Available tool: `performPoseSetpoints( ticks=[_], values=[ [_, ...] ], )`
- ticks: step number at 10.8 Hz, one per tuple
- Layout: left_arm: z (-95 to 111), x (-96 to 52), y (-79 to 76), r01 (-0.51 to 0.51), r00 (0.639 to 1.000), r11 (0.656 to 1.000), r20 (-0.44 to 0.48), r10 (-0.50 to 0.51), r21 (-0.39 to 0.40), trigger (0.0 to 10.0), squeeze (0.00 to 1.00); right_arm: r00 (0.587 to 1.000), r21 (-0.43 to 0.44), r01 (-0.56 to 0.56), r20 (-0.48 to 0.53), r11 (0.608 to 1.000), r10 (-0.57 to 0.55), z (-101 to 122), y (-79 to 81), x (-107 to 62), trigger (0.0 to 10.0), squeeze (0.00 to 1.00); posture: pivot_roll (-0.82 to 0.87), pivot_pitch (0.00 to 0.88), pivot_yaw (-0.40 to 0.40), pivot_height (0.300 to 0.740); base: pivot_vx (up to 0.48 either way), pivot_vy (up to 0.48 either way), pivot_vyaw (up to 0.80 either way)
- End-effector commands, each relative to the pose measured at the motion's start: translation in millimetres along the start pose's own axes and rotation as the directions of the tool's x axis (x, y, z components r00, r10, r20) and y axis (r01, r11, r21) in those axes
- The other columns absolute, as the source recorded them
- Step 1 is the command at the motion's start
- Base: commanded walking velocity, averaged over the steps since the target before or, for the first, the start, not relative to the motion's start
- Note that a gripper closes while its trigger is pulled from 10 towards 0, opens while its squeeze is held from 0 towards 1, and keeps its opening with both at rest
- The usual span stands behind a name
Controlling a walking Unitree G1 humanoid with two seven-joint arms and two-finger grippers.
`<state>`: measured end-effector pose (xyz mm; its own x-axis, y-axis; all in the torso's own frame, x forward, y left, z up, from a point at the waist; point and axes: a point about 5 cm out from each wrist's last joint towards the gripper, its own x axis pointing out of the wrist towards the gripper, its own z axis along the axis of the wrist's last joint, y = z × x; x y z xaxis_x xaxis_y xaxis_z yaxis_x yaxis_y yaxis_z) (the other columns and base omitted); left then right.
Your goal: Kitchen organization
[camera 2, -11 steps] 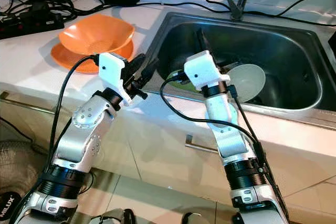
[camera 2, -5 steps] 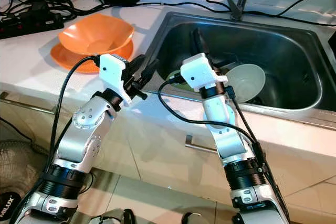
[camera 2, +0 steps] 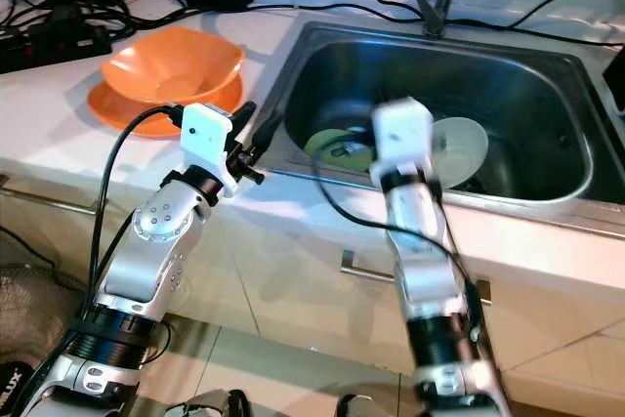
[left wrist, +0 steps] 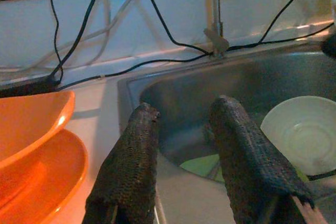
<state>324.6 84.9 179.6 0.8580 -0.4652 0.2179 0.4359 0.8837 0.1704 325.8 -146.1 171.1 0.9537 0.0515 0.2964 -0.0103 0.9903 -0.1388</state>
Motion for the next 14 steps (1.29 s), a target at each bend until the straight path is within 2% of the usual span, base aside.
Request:
performPoseSetpoints(
  ticks=[1, 2, 4, 5, 6, 7, 8, 9, 10, 11, 12, 13, 14],
  values=[
    [0, 2.2, 2.3, -0.018, 1.000, 0.999, -0.001, 0.018, 0.029, 10.0, 0.00, 0.999, 0.059, 0.027, -0.039, 0.998, -0.025, -3, -4.0, -0.1, 10.0, 0.00, 0.01, 0.084, 0.027, 0.740, 0.000, 0.000, 0.00],
    [-2, 2.5, 2.4, -0.023, 1.000, 0.998, -0.005, 0.023, 0.057, 10.0, 0.00, 0.997, 0.094, 0.029, -0.075, 0.995, -0.022, -8, -3.1, -1.5, 10.0, 0.00, 0.01, 0.080, 0.028, 0.740, 0.000, 0.000, 0.00],
    [-1, 2.1, 5.0, -0.051, 0.999, 0.982, -0.002, 0.052, 0.180, 10.0, 0.00, 0.988, 0.162, 0.047, -0.152, 0.986, -0.022, -22, 1.5, -7.6, 10.0, 0.00, 0.02, 0.071, 0.033, 0.740, 0.000, 0.000, 0.00],
    [8, 6.8, 11.3, -0.072, 0.997, 0.937, 0.016, 0.071, 0.342, 10.0, 0.00, 0.986, 0.181, 0.044, -0.168, 0.983, -0.014, -25, 7.5, -9.8, 10.0, 0.00, 0.02, 0.058, 0.037, 0.740, 0.000, 0.000, 0.00],
    [14, 10.0, 15.9, -0.082, 0.997, 0.893, 0.031, 0.076, 0.443, 10.0, 0.00, 0.985, 0.190, 0.042, -0.173, 0.981, -0.009, -26, 10.9, -10.8, 10.0, 0.00, 0.02, 0.055, 0.039, 0.740, 0.000, 0.000, 0.00],
    [20, 13.8, 24.2, -0.078, 0.997, 0.819, 0.021, 0.080, 0.569, 10.0, 0.00, 0.984, 0.207, 0.037, -0.181, 0.978, 0.001, -28, 15.4, -11.8, 10.0, 0.00, 0.03, 0.048, 0.041, 0.740, 0.000, 0.000, 0.00],
    [20, 14.5, 28.0, -0.078, 0.996, 0.791, 0.013, 0.089, 0.607, 10.0, 0.00, 0.983, 0.210, 0.036, -0.183, 0.977, 0.003, -28, 16.3, -11.7, 10.0, 0.00, 0.03, 0.047, 0.041, 0.740, 0.000, 0.000, 0.00],
    [22, 14.8, 44.5, -0.097, 0.991, 0.751, -0.010, 0.137, 0.654, 10.0, 1.00, 0.982, 0.212, 0.040, -0.187, 0.977, 0.001, -29, 16.3, -10.5, 10.0, 0.00, 0.03, 0.057, 0.040, 0.740, 0.000, 0.000, 0.00],
    [24, 13.7, 56.0, -0.104, 0.986, 0.708, -0.021, 0.166, 0.698, 10.0, 1.00, 0.982, 0.213, 0.048, -0.188, 0.976, -0.008, -29, 15.1, -10.1, 10.0, 0.00, 0.03, 0.062, 0.039, 0.740, 0.000, 0.000, 0.00],
    [25, 12.8, 62.8, -0.097, 0.983, 0.692, -0.040, 0.180, 0.715, 10.0, 1.00, 0.982, 0.213, 0.052, -0.190, 0.976, -0.011, -29, 14.6, -10.2, 10.0, 0.00, 0.04, 0.067, 0.037, 0.740, 0.000, 0.000, 0.00],
    [27, 11.8, 68.1, -0.108, 0.980, 0.696, -0.043, 0.197, 0.710, 10.0, 1.00, 0.981, 0.213, 0.053, -0.192, 0.976, -0.012, -29, 14.8, -9.9, 10.0, 0.00, 0.04, 0.069, 0.036, 0.740, 0.000, 0.000, 0.00],
    [28, 11.8, 69.0, -0.134, 0.977, 0.729, -0.033, 0.210, 0.672, 10.0, 1.00, 0.981, 0.212, 0.052, -0.194, 0.976, -0.010, -30, 15.1, -9.5, 10.0, 0.00, 0.04, 0.071, 0.032, 0.740, 0.000, 0.000, 0.00],
    [28, 11.6, 68.9, -0.141, 0.976, 0.746, -0.037, 0.216, 0.651, 10.0, 1.00, 0.981, 0.212, 0.050, -0.194, 0.976, -0.008, -30, 15.3, -9.0, 10.0, 0.00, 0.04, 0.074, 0.030, 0.740, 0.000, 0.000, 0.00]
  ],
)
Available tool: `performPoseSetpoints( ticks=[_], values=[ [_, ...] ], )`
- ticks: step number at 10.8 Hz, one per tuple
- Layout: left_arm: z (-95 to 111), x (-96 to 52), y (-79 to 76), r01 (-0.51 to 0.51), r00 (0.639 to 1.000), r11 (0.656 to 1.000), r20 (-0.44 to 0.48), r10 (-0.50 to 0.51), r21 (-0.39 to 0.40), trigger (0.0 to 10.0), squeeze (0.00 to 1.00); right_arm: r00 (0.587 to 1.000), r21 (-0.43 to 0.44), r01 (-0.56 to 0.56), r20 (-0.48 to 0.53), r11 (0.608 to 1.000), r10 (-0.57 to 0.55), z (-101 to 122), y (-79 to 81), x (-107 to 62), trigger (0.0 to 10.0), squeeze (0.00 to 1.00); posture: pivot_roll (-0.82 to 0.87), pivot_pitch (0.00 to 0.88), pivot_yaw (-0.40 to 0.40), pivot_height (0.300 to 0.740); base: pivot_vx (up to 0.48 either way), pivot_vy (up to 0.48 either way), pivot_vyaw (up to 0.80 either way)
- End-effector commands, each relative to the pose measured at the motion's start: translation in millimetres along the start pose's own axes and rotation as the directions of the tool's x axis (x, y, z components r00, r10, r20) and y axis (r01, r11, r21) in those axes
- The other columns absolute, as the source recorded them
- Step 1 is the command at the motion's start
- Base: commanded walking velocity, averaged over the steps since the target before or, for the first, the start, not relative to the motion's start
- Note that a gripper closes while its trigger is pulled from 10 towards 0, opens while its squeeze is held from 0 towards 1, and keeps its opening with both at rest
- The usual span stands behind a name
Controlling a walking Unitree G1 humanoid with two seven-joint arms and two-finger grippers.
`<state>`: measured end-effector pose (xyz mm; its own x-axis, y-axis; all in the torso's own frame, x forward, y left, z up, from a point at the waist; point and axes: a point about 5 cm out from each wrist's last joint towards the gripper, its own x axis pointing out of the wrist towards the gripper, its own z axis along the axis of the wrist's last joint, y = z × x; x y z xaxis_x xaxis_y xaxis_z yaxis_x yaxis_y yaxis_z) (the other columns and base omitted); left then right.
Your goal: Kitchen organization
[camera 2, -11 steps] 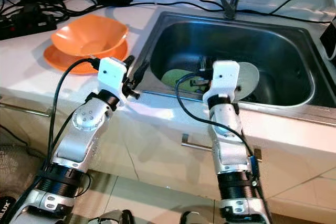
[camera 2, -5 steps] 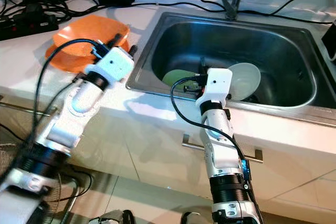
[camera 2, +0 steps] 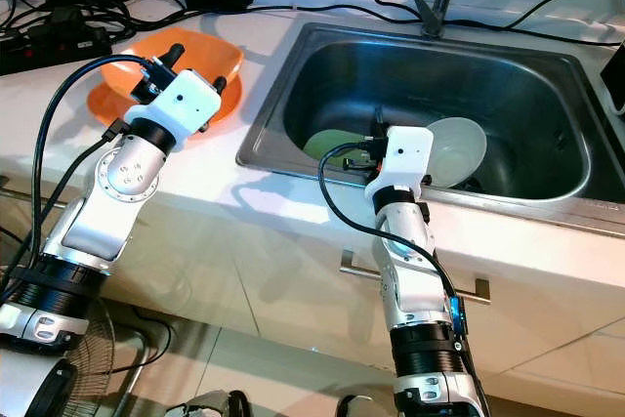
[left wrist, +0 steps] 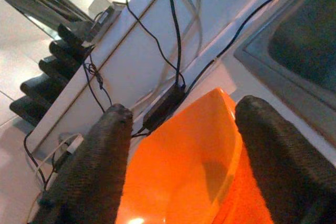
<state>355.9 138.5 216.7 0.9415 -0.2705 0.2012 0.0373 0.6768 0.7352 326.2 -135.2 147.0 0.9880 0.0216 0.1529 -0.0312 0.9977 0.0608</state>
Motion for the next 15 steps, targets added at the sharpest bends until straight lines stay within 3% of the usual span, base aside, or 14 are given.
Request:
performPoseSetpoints(
  ticks=[1, 2, 3, 4, 6, 10, 15],
  values=[
    [-1, 0.2, 4.4, 0.015, 1.000, 0.999, -0.008, -0.015, 0.028, 10.0, 1.00, 0.999, 0.016, 0.008, -0.044, 1.000, -0.007, -8, -0.6, -1.2, 10.0, 0.00, 0.04, 0.077, 0.029, 0.740, 0.000, 0.000, 0.00],
    [-5, -0.6, 6.0, 0.067, 0.997, 0.997, -0.028, -0.066, 0.026, 10.0, 0.70, 0.999, 0.014, 0.008, -0.044, 1.000, -0.008, -8, -0.8, -1.0, 10.0, 0.00, 0.04, 0.078, 0.029, 0.740, 0.000, 0.000, 0.00],
    [-11, -5.2, 9.8, 0.187, 0.982, 0.976, -0.041, -0.183, 0.116, 10.0, 0.00, 0.999, 0.013, 0.011, -0.044, 1.000, -0.011, -9, -0.6, -0.5, 10.0, 0.00, 0.05, 0.080, 0.030, 0.740, 0.000, 0.000, 0.00],
    [-15, -5.7, 15.9, 0.198, 0.980, 0.961, -0.066, -0.188, 0.192, 10.0, 0.00, 0.999, 0.015, 0.011, -0.045, 1.000, -0.010, -9, 0.1, -0.5, 10.0, 0.00, 0.05, 0.082, 0.031, 0.740, 0.000, 0.000, 0.00],
    [-18, -5.5, 23.3, 0.249, 0.968, 0.932, -0.112, -0.227, 0.265, 10.0, 0.00, 0.999, 0.017, 0.010, -0.046, 1.000, -0.009, -9, 1.2, 0.0, 10.0, 0.00, 0.05, 0.082, 0.031, 0.740, 0.000, 0.000, 0.00],
    [-27, -4.2, 28.8, 0.350, 0.933, 0.882, -0.201, -0.298, 0.315, 10.0, 0.00, 0.999, 0.017, 0.016, -0.045, 1.000, -0.015, -9, 0.5, 0.7, 10.0, 0.00, 0.05, 0.081, 0.034, 0.740, 0.000, 0.000, 0.00],
    [-36, 8.7, 29.7, 0.348, 0.924, 0.873, -0.283, -0.257, 0.342, 10.0, 0.00, 0.999, 0.018, 0.020, -0.039, 1.000, -0.019, -9, 0.4, 0.7, 10.0, 0.00, 0.05, 0.082, 0.035, 0.740, 0.000, 0.000, 0.00]
  ],
)
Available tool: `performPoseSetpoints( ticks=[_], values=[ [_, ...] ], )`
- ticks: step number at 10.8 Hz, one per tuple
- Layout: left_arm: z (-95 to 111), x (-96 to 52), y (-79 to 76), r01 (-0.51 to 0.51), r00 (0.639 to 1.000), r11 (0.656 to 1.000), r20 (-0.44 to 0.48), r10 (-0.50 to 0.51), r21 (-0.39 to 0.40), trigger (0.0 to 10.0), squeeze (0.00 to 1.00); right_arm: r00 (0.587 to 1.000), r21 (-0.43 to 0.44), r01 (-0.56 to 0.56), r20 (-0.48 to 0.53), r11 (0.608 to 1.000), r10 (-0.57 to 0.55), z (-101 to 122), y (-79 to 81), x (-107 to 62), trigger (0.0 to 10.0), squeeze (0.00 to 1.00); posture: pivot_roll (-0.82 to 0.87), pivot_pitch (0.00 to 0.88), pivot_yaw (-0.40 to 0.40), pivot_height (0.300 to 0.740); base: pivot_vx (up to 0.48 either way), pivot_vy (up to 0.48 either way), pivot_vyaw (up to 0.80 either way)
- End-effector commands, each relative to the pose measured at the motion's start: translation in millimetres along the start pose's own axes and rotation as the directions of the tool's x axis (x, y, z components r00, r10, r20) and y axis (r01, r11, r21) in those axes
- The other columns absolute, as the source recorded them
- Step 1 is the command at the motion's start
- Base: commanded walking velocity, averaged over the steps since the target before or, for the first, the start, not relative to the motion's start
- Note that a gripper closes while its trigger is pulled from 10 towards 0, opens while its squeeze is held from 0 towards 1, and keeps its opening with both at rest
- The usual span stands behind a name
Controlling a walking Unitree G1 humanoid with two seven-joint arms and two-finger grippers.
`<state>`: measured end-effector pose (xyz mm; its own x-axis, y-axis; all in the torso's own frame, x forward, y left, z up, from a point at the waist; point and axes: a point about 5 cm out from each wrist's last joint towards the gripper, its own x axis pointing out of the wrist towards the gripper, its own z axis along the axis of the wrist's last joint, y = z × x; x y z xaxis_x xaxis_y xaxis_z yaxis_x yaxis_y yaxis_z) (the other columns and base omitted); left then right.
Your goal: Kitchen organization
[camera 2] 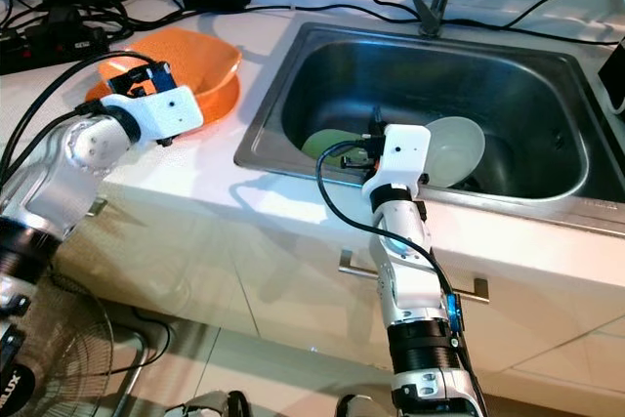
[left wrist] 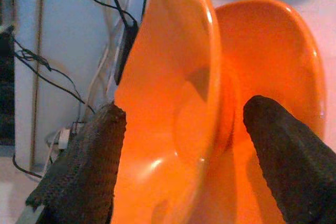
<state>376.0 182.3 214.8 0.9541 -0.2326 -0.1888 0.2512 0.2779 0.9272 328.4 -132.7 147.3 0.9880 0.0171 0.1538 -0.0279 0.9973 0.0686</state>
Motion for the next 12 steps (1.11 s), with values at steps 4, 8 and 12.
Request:
performPoseSetpoints(
  ticks=[4, 8, 12],
  values=[
    [3.0, 7.9, -3.4, 0.036, 0.999, 0.999, 0.006, -0.036, 0.010, 0.0, 0.00, 0.999, 0.010, 0.018, -0.041, 1.000, -0.018, -8.6, -1.6, -0.9, 10.0, 0.00, 0.04, 0.083, 0.041, 0.740, 0.000, 0.000, 0.00],
    [3.5, 9.0, -6.6, 0.055, 0.998, 0.999, 0.017, -0.055, 0.004, 0.0, 0.00, 0.999, 0.011, 0.015, -0.039, 1.000, -0.014, -8.5, -0.6, -1.5, 10.0, 0.00, 0.04, 0.081, 0.046, 0.740, 0.000, 0.000, 0.00],
    [3.3, 8.1, -9.1, 0.062, 0.998, 0.998, 0.019, -0.062, 0.002, 0.0, 0.00, 0.999, 0.008, 0.015, -0.037, 1.000, -0.015, -9.0, 0.1, -2.8, 10.0, 0.00, 0.04, 0.083, 0.051, 0.740, 0.000, 0.000, 0.00]
  ],
)
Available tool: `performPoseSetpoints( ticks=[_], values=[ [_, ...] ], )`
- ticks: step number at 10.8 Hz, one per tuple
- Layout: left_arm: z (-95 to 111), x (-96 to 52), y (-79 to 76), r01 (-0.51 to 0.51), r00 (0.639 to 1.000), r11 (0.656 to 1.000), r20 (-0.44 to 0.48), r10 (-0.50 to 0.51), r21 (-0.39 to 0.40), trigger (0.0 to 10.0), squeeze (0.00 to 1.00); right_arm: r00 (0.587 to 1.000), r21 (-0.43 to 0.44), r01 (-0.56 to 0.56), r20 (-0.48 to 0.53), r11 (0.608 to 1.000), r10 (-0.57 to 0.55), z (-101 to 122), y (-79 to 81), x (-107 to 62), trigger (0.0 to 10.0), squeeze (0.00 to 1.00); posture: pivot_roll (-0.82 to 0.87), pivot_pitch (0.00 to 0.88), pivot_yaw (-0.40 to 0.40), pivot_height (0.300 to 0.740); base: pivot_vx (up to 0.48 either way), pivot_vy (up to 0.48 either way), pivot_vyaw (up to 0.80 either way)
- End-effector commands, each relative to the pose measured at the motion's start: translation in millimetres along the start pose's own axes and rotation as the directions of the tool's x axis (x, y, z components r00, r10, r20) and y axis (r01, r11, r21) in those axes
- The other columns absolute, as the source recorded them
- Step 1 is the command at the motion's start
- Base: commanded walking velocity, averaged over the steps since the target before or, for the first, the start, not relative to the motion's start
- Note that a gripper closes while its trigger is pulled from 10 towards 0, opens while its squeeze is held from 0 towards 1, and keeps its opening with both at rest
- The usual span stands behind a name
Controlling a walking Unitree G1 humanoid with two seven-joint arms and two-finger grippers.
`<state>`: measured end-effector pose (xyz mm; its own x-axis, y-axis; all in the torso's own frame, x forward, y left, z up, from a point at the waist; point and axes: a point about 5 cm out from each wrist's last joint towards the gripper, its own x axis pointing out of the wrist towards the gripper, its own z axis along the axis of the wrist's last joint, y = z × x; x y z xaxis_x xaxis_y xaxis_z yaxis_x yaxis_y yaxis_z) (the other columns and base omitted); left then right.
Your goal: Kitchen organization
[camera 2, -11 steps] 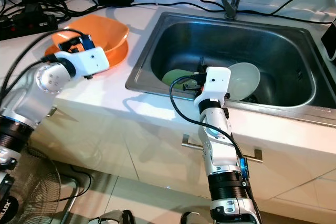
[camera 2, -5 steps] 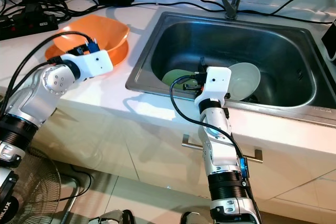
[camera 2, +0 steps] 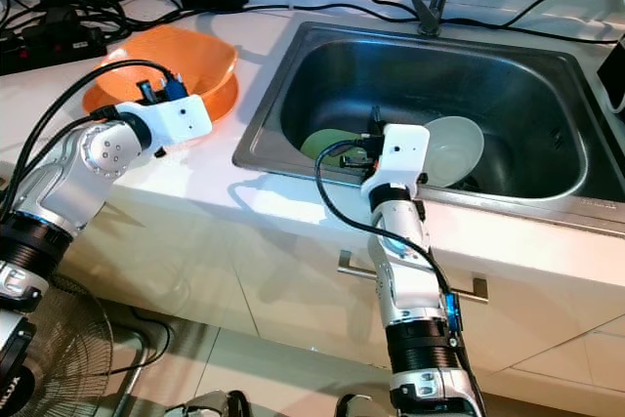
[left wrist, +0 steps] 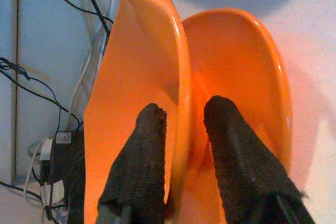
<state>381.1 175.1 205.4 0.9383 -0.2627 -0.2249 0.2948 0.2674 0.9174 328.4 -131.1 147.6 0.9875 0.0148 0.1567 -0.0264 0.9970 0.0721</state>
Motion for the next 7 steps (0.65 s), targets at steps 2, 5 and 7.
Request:
performPoseSetpoints(
  ticks=[2, 5, 7],
  values=[
    [3.2, 0.6, -3.5, 0.029, 1.000, 1.000, 0.011, -0.029, 0.003, 0.0, 0.00, 0.999, 0.005, 0.014, -0.042, 1.000, -0.014, -9.7, -1.9, -3.3, 10.0, 0.00, 0.03, 0.082, 0.051, 0.740, 0.000, 0.000, 0.00],
    [2.6, 0.3, -3.7, 0.027, 1.000, 1.000, 0.009, -0.027, 0.005, 0.0, 0.00, 0.999, 0.004, 0.011, -0.043, 1.000, -0.011, -9.8, -1.8, -2.9, 10.0, 0.00, 0.04, 0.082, 0.048, 0.740, 0.000, 0.000, 0.00],
    [2.0, -0.6, -2.2, 0.014, 1.000, 1.000, 0.007, -0.015, 0.027, 0.0, 0.00, 0.999, 0.004, 0.008, -0.044, 1.000, -0.008, -10.1, -0.7, -2.8, 10.0, 0.00, 0.04, 0.081, 0.048, 0.740, 0.000, 0.000, 0.00]
  ],
)
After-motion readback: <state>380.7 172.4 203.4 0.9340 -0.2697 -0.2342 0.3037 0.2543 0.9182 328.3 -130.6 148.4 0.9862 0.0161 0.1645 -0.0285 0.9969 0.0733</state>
